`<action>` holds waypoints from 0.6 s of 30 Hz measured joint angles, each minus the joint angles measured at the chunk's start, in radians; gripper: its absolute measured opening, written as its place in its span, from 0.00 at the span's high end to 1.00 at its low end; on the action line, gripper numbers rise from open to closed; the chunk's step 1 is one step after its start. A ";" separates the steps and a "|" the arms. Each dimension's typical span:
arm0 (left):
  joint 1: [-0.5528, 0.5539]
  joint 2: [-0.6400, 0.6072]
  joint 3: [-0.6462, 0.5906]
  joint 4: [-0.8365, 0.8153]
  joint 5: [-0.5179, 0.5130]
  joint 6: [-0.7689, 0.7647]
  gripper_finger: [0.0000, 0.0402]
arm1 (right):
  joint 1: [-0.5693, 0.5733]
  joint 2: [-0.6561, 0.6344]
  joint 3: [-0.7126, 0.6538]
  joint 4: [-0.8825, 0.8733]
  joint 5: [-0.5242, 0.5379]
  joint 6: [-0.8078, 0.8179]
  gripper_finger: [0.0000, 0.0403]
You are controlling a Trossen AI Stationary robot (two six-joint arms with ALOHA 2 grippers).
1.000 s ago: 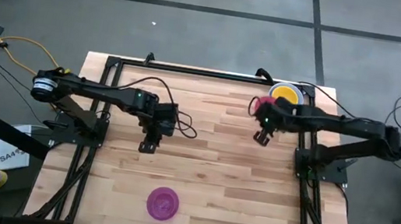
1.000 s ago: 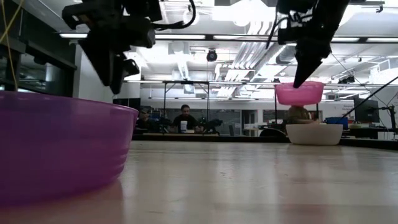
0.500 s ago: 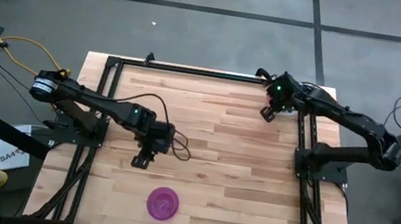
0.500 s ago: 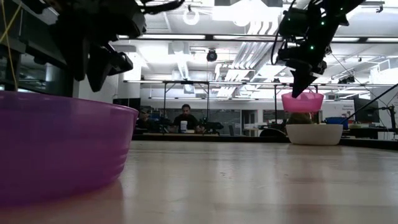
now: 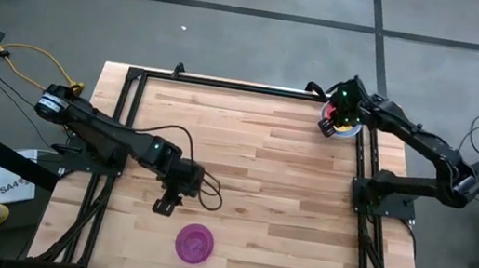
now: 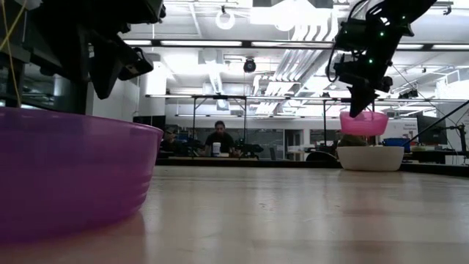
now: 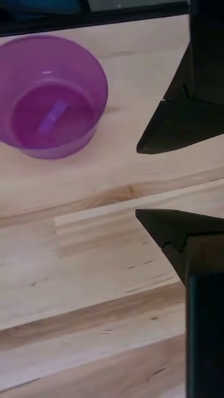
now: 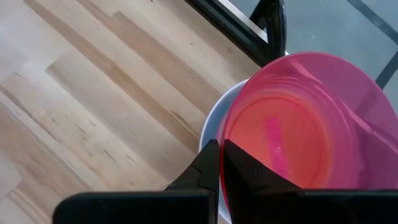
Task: Nest bowls inside each other
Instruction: Stack the red bowl on the yellow bowl
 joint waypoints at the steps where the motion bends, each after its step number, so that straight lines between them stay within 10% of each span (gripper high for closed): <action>1: -0.007 0.000 0.000 0.002 -0.003 -0.004 0.61 | -0.005 0.000 0.000 0.000 -0.002 0.000 0.99; 18: -0.067 0.000 0.000 0.021 -0.029 -0.074 0.61 | -0.093 0.051 -0.147 0.173 -0.025 -0.029 0.99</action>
